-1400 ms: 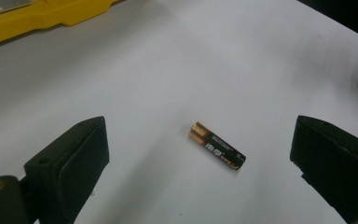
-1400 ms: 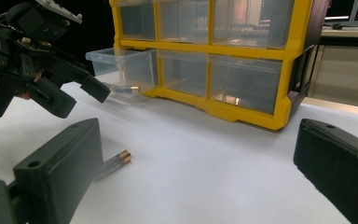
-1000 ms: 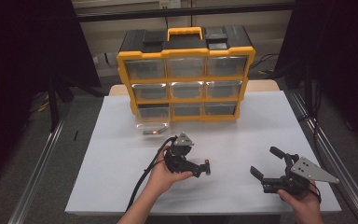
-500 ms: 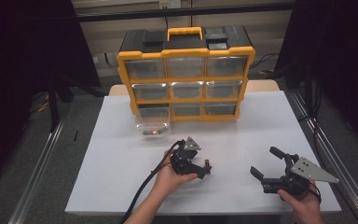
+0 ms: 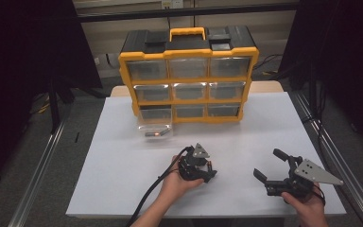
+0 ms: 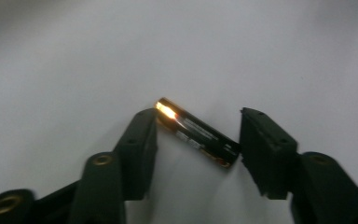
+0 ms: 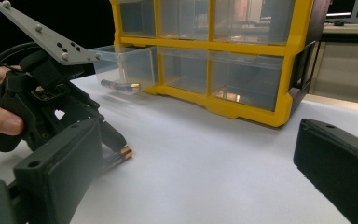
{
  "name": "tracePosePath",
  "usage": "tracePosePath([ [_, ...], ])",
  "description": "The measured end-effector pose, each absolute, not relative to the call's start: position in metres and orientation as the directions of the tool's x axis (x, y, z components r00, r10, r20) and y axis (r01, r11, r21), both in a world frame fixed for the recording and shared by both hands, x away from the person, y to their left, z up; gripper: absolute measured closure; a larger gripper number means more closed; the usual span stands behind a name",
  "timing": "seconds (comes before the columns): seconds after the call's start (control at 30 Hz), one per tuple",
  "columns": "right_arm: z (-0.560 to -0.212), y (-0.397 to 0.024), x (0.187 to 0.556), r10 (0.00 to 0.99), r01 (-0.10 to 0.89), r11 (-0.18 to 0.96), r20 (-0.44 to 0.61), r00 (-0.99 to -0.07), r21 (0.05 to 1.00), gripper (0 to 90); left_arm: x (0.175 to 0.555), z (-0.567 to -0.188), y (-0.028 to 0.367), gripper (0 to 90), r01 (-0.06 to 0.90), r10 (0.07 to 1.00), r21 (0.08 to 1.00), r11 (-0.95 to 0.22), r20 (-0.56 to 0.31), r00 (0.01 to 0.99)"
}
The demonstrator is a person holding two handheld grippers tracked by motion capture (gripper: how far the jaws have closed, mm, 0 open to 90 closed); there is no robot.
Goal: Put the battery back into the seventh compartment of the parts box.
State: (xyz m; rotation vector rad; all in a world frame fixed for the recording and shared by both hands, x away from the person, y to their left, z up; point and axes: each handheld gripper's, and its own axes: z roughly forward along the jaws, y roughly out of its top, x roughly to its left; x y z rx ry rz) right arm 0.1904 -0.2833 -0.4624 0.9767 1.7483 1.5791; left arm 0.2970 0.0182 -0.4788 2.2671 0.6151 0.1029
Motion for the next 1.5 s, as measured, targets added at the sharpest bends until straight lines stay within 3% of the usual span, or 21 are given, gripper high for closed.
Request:
tracePosePath([
  [0.4,-0.462,-0.284,0.19,0.826,0.135,0.027,0.054,-0.561,0.99,1.0,0.312,-0.474,0.032,72.3,0.487,0.533,0.671,-0.559,-0.159,0.831],
  [0.43,-0.462,-0.284,0.19,0.826,0.135,0.027,0.054,-0.562,0.99,1.0,0.312,-0.474,0.032,71.8,0.493,0.549,0.683,-0.539,-0.159,0.82],
  [0.5,-0.462,-0.283,0.19,0.826,0.134,0.03,0.051,-0.561,0.991,1.0,0.315,-0.471,0.034,62.8,0.502,0.556,0.681,-0.534,-0.165,0.815],
  [0.73,-0.462,-0.283,0.19,0.827,0.134,0.03,0.051,-0.56,0.991,1.0,0.321,-0.476,0.028,68.5,0.512,0.584,0.702,-0.495,-0.167,0.795],
  [0.97,-0.462,-0.284,0.19,0.827,0.131,0.032,0.048,-0.561,0.991,1.0,0.33,-0.475,0.028,77.1,0.538,0.592,0.648,-0.539,-0.162,0.789],
  [1.5,-0.461,-0.284,0.19,0.826,0.133,0.029,0.051,-0.561,0.991,1.0,0.341,-0.44,0.054,77.3,0.603,0.577,0.658,-0.45,-0.301,0.759],
])
